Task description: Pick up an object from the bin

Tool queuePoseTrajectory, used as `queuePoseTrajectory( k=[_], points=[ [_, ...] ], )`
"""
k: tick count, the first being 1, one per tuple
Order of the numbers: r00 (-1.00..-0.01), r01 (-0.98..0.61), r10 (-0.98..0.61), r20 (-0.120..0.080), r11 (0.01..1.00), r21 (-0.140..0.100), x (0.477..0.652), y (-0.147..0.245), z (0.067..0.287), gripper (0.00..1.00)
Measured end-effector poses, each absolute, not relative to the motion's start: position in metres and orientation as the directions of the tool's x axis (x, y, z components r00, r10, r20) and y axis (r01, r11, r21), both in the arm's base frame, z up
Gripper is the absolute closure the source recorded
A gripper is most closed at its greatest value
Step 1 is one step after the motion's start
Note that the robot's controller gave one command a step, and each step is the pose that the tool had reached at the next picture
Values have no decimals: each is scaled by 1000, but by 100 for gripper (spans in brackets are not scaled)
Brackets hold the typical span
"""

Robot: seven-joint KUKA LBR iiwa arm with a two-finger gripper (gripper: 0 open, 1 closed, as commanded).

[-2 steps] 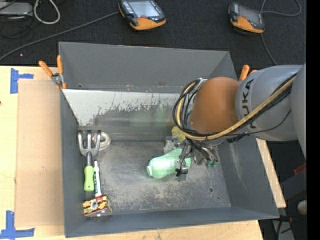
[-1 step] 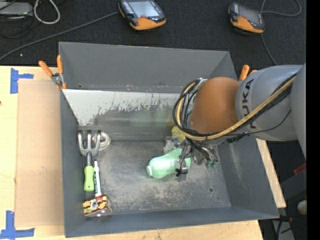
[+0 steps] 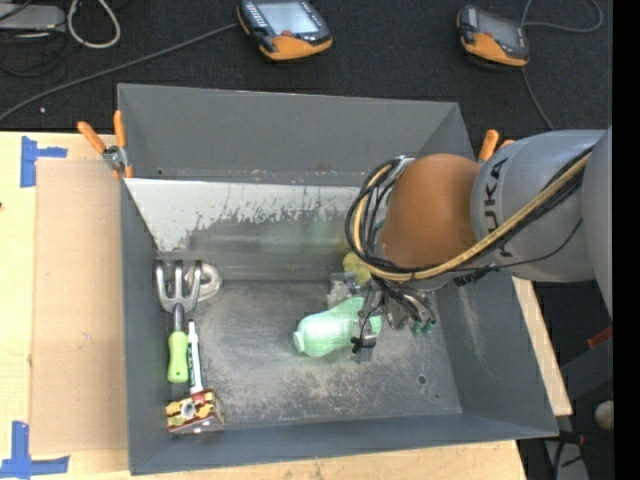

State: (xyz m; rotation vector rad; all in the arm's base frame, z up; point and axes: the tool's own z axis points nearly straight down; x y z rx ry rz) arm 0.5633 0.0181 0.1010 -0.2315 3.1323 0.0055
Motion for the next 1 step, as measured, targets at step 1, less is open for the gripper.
queuePoseTrajectory(
  k=[1],
  points=[
    [-989, -147, -147, -1, 989, 3, 563, 18, 101, 100]
  ],
)
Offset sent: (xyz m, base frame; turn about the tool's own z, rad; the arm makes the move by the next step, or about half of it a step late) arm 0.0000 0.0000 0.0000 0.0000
